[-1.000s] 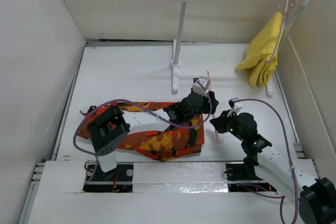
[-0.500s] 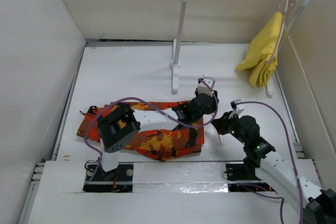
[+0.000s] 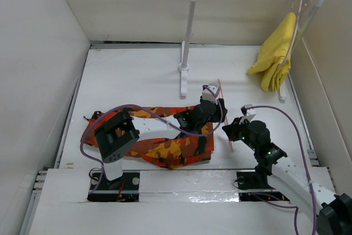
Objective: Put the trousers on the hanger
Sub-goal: Place the trousers on the hanger, then place the hanger at the clothesline.
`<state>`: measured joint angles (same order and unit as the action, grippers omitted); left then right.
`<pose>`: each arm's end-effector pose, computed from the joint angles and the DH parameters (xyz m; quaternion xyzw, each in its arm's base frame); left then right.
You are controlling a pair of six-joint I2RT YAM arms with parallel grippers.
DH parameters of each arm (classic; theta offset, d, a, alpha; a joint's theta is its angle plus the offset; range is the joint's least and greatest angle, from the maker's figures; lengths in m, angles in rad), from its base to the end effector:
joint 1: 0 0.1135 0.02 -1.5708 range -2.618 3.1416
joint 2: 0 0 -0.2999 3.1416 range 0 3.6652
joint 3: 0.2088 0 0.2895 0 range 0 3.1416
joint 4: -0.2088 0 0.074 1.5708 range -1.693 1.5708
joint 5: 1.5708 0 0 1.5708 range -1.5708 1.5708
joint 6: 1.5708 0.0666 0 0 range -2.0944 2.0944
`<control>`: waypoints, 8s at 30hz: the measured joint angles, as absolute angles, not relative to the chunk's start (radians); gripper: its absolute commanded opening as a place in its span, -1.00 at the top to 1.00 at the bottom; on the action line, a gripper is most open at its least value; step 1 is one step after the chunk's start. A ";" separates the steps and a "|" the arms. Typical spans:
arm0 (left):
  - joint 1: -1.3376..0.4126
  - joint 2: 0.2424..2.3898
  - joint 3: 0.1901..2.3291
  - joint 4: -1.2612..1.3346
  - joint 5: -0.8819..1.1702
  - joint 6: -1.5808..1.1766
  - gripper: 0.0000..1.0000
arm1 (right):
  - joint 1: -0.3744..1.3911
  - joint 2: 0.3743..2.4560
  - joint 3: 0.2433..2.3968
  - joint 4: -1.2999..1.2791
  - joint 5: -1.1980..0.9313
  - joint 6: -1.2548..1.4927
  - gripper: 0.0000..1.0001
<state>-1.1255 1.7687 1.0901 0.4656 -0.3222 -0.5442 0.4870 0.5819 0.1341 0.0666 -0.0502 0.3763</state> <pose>0.2220 -0.4161 0.2475 0.1236 0.7648 -0.3756 0.5086 0.1585 0.0877 0.1575 -0.0598 0.8260 0.2532 0.5001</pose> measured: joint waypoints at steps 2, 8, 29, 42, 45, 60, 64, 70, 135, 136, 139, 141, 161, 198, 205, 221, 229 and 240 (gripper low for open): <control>-1.119 1.772 1.090 0.465 -0.321 -0.545 0.12 | 0.488 0.574 0.134 0.067 -0.060 0.376 1.00; -1.084 1.814 1.106 0.469 -0.331 -0.544 0.12 | 0.510 0.522 0.136 0.044 -0.060 0.374 1.00; -1.079 1.834 0.906 0.685 -0.312 -0.710 1.00 | 0.538 0.435 0.157 -0.059 -0.087 0.366 -0.18; -1.137 1.739 0.679 0.840 -0.426 -0.900 1.00 | 0.538 0.741 0.178 0.092 -0.140 0.371 0.19; -1.140 1.738 0.679 0.844 -0.438 -0.910 1.00 | 0.541 0.889 0.183 0.178 -0.159 0.375 -0.09; -1.143 1.738 0.665 0.857 -0.451 -0.915 1.00 | 0.571 1.209 0.179 0.521 -0.196 0.450 0.63; -1.137 1.738 0.659 0.861 -0.450 -0.914 1.00 | 0.571 1.184 0.168 0.541 -0.198 0.463 1.00; -1.120 1.679 0.594 0.879 -0.455 -0.891 1.00 | 0.575 0.906 0.166 0.390 -0.154 0.444 1.00; -1.078 1.097 0.541 0.389 -0.625 -0.591 1.00 | 0.456 0.575 0.347 -0.052 0.039 0.329 -0.22; -1.078 1.088 0.559 0.391 -0.620 -0.581 1.00 | 0.490 0.579 0.364 -0.037 0.027 0.341 -0.22; -1.078 1.055 0.600 0.398 -0.606 -0.558 1.00 | 0.654 0.617 0.415 0.027 0.021 0.378 -0.28; -1.078 1.043 0.624 0.398 -0.603 -0.550 1.00 | 0.785 0.664 0.452 0.077 0.042 0.402 -0.41; -1.079 1.166 0.900 0.214 -0.522 -0.534 1.00 | 1.127 0.950 0.546 0.352 0.179 0.596 -0.17; -1.011 1.304 1.403 0.194 -0.219 -0.443 -0.21 | 0.817 0.840 0.627 0.485 0.105 0.924 1.00; -0.999 1.219 1.401 0.189 -0.238 -0.390 -0.24 | 0.686 0.931 0.755 0.408 -0.004 0.928 1.00; -0.989 0.919 0.875 0.273 -0.339 -0.361 -0.21 | 0.418 1.423 1.271 0.270 -0.261 0.859 1.00; -0.984 0.828 0.752 0.311 -0.399 -0.344 -0.21 | 0.358 1.602 1.436 0.174 -0.338 0.809 1.00; -0.980 0.813 0.593 0.424 -0.414 -0.311 -0.18 | 0.298 1.666 1.494 0.176 -0.406 0.797 1.00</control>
